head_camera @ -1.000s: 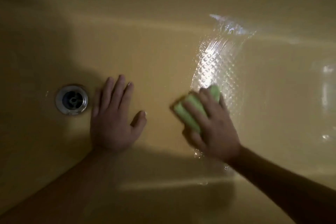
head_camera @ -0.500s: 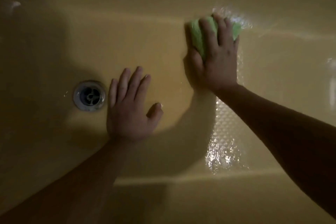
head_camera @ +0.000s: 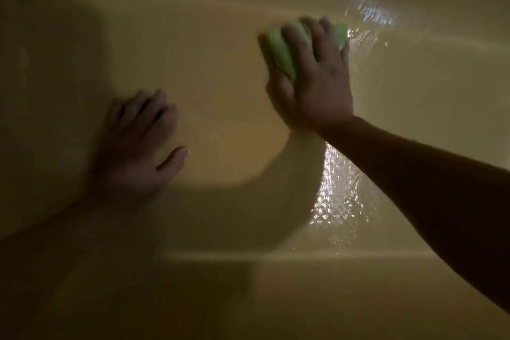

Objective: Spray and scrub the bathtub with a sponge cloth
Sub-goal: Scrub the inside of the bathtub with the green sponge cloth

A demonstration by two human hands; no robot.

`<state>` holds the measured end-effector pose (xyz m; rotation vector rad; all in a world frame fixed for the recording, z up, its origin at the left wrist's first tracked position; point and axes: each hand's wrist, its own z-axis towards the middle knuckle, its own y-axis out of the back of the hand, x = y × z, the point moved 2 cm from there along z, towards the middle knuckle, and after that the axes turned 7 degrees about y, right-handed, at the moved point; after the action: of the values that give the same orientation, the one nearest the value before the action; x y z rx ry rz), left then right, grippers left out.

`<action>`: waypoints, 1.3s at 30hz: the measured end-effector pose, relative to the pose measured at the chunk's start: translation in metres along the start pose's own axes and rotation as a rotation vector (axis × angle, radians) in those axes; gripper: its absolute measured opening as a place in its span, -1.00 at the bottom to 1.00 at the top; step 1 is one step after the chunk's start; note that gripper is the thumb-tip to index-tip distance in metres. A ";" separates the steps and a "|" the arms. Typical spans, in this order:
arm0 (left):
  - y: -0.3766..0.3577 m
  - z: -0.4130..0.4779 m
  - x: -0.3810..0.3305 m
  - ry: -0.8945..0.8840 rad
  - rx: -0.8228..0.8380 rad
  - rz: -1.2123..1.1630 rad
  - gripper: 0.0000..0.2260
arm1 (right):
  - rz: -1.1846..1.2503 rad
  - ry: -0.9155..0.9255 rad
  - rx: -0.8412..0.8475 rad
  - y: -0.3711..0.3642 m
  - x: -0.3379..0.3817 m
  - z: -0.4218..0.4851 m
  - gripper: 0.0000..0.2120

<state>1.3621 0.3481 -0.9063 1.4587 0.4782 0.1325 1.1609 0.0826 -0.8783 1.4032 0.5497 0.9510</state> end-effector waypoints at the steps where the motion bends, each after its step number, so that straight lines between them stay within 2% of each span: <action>1: 0.001 -0.001 0.002 0.075 -0.026 0.026 -0.35 | -0.010 -0.083 -0.045 -0.002 0.008 0.015 -0.36; 2: 0.002 -0.003 0.003 0.140 -0.039 0.048 -0.33 | -0.011 -0.126 -0.067 -0.005 0.019 0.018 -0.36; 4: 0.006 -0.006 0.002 0.197 -0.042 0.045 -0.31 | 0.036 -0.093 -0.028 -0.007 0.045 -0.013 -0.36; 9: 0.010 -0.007 -0.003 0.204 -0.046 0.032 -0.33 | 0.247 0.398 0.333 0.023 0.108 -0.178 -0.33; 11: 0.011 -0.006 -0.003 0.212 -0.040 0.032 -0.32 | 0.254 0.585 0.414 0.025 0.100 -0.185 -0.32; 13: 0.011 -0.006 -0.004 0.212 -0.035 0.018 -0.30 | 0.226 0.663 0.390 0.013 0.076 -0.147 -0.39; 14: 0.011 -0.005 -0.005 0.206 -0.050 0.009 -0.30 | 0.194 0.626 0.332 0.004 0.066 -0.116 -0.41; 16: 0.012 -0.004 -0.004 0.197 -0.088 -0.002 -0.32 | 0.107 0.428 0.170 -0.012 0.053 -0.046 -0.41; 19: 0.012 -0.002 -0.005 0.212 -0.104 0.000 -0.35 | 0.039 -0.035 -0.043 -0.024 0.070 0.029 -0.34; 21: 0.012 -0.001 -0.003 0.196 -0.117 0.007 -0.41 | 0.059 -0.180 -0.058 -0.027 0.098 0.029 -0.33; 23: 0.013 0.002 -0.001 0.188 -0.123 -0.015 -0.49 | 0.111 -0.071 0.041 -0.025 0.125 -0.019 -0.31; 27: 0.014 0.005 -0.001 0.226 -0.107 -0.061 -0.57 | 0.202 0.389 0.306 -0.002 0.150 -0.138 -0.27; 30: 0.015 0.006 -0.003 0.244 -0.110 -0.117 -0.57 | 0.167 0.703 0.344 -0.009 0.126 -0.116 -0.32; 31: 0.014 0.007 -0.003 0.248 -0.111 -0.132 -0.56 | 0.136 0.701 0.302 -0.016 0.113 -0.088 -0.35; 32: 0.013 0.008 -0.003 0.253 -0.114 -0.145 -0.56 | 0.100 0.619 0.230 -0.022 0.099 -0.051 -0.37; 35: 0.015 0.011 -0.003 0.319 -0.144 -0.206 -0.60 | 0.015 0.237 0.044 -0.029 0.082 0.061 -0.34; 37: 0.029 0.017 0.000 0.433 -0.190 -0.296 -0.63 | -0.003 0.089 0.021 -0.035 0.112 0.101 -0.33; 39: 0.055 0.034 0.008 0.657 -0.309 -0.404 -0.60 | 0.037 0.107 0.040 -0.046 0.167 0.108 -0.32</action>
<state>1.3932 0.3268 -0.8531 0.9673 1.2199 0.3493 1.3490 0.1612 -0.8741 1.4080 0.6269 1.0548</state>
